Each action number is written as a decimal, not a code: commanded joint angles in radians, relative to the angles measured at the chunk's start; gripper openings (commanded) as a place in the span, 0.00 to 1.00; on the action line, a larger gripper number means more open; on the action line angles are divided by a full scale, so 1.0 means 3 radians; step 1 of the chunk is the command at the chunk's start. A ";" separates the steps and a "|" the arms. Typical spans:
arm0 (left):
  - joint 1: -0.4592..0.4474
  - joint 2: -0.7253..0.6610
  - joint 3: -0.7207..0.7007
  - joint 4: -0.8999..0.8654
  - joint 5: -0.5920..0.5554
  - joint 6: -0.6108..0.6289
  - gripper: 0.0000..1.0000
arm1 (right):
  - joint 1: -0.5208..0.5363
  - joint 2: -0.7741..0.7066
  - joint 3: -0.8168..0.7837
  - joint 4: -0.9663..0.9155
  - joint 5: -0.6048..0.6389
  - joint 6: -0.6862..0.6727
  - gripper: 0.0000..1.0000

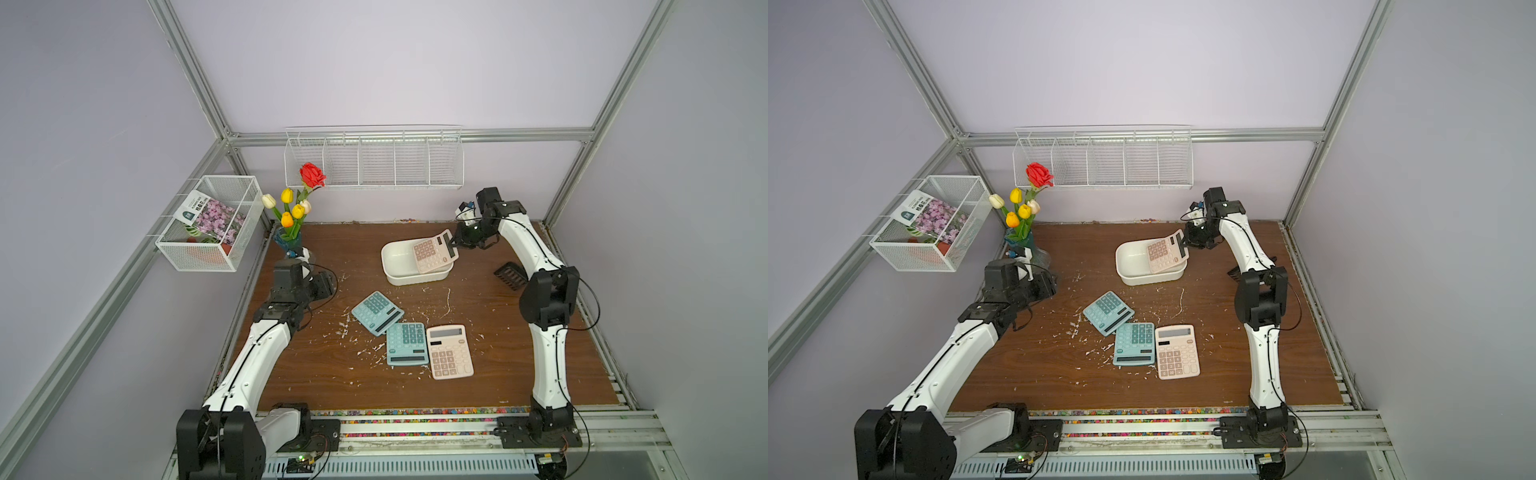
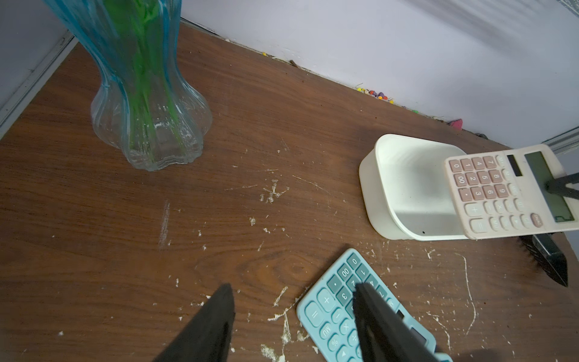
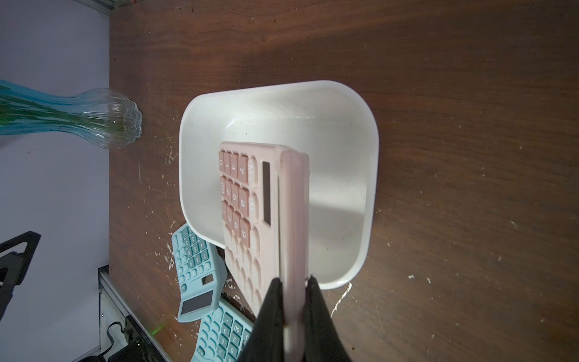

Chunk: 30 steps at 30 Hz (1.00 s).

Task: Put the calculator in the storage box
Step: Place the calculator in the storage box.

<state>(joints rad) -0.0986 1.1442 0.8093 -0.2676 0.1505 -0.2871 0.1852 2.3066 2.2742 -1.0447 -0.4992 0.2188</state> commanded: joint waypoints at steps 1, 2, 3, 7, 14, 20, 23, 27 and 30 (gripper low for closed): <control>-0.0003 -0.0023 0.0003 -0.0034 -0.0047 -0.0002 0.65 | 0.0026 0.0098 0.0112 0.0149 -0.0094 0.0103 0.00; -0.0004 -0.0021 0.0003 -0.0035 -0.0056 -0.0009 0.65 | 0.0031 0.0130 0.0125 0.0172 -0.0094 0.0117 0.00; -0.0004 -0.0021 0.0004 -0.0034 -0.0053 -0.0002 0.65 | 0.0036 0.0156 0.0141 0.0186 -0.0090 0.0124 0.00; -0.0004 -0.0015 0.0006 -0.0039 -0.0052 0.0000 0.65 | 0.0065 0.0280 0.0240 0.0189 -0.0070 0.0139 0.00; -0.0004 0.0002 0.0010 -0.0042 -0.0039 0.0000 0.65 | 0.0113 0.0418 0.0289 0.0361 -0.0016 0.0244 0.00; -0.0004 -0.0001 0.0013 -0.0044 -0.0050 0.0006 0.65 | 0.0119 0.0502 0.0303 0.0412 -0.0008 0.0286 0.00; -0.0004 0.0004 0.0017 -0.0047 -0.0047 0.0006 0.65 | 0.0119 0.0530 0.0309 0.0409 -0.0013 0.0278 0.00; -0.0003 0.0005 0.0017 -0.0049 -0.0048 0.0009 0.65 | 0.0109 0.0568 0.0315 0.0409 -0.0016 0.0278 0.00; -0.0004 0.0003 0.0018 -0.0049 -0.0047 0.0012 0.65 | 0.0097 0.0593 0.0319 0.0403 -0.0003 0.0274 0.00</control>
<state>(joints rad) -0.0986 1.1446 0.8093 -0.2699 0.1463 -0.2871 0.2180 2.4592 2.3417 -0.9424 -0.4976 0.2920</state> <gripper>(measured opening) 0.647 0.127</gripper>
